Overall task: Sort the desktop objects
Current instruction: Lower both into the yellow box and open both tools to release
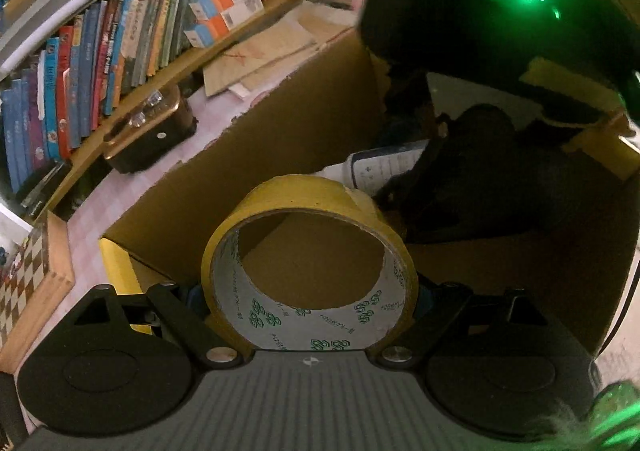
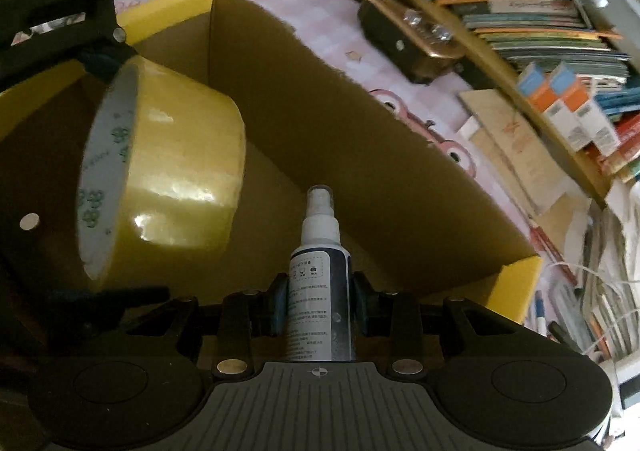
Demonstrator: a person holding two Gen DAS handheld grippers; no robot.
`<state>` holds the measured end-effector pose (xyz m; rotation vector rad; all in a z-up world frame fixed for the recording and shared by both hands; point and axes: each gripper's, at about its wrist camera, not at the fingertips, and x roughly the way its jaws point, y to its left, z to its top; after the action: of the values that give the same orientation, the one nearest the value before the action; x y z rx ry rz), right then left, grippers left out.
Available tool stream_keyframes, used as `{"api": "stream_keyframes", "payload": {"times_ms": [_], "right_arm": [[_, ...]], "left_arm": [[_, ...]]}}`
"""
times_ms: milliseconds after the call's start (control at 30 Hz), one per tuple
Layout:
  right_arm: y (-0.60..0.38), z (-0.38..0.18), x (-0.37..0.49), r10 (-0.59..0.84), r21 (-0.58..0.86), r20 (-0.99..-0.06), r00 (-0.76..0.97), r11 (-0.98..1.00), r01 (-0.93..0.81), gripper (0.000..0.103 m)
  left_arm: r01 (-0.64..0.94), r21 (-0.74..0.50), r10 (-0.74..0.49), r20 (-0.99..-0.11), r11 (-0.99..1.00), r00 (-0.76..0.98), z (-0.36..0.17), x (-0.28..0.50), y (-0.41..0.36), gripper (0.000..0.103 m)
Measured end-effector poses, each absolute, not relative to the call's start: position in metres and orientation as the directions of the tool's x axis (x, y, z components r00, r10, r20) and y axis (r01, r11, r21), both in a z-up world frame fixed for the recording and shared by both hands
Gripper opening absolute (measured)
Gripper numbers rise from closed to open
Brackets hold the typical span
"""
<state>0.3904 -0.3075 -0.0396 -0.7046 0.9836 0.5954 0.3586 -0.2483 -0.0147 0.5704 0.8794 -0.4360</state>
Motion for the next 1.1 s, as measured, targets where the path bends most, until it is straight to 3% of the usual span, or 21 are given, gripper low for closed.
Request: {"api": "stream_keyframes", "payload": {"times_ms": [367, 467, 633, 733, 833, 1100], "right_arm": [[-0.304, -0.041, 0.391, 0.131, -0.286, -0.885, 0.446, 0.604, -0.744, 0.034], [-0.308, -0.037, 0.390, 0.142, -0.299, -0.865, 0.482, 0.626, -0.721, 0.036], [-0.320, -0.018, 0.380, 0.200, -0.269, -0.824, 0.530, 0.686, -0.676, 0.044], [-0.331, 0.000, 0.367, 0.253, -0.237, -0.757, 0.603, 0.753, -0.614, 0.048], [-0.343, 0.025, 0.345, 0.269, -0.213, -0.630, 0.728, 0.842, -0.495, 0.058], [-0.363, 0.069, 0.291, 0.293, -0.089, -0.443, 0.847, 0.926, -0.366, 0.060]], "left_arm": [[0.588, 0.295, -0.089, -0.839, 0.753, 0.536, -0.020, 0.359, -0.253, 0.092], [0.555, 0.330, -0.069, -0.814, 0.764, 0.577, -0.016, 0.354, -0.253, 0.099], [0.501, 0.352, -0.078, -0.753, 0.790, 0.653, 0.001, 0.335, -0.246, 0.100], [0.450, 0.325, -0.105, -0.705, 0.832, 0.702, 0.019, 0.322, -0.236, 0.100], [0.376, 0.299, -0.107, -0.642, 0.877, 0.759, 0.038, 0.305, -0.228, 0.102], [0.168, 0.209, -0.051, -0.472, 0.963, 0.880, 0.074, 0.241, -0.206, 0.103]]}}
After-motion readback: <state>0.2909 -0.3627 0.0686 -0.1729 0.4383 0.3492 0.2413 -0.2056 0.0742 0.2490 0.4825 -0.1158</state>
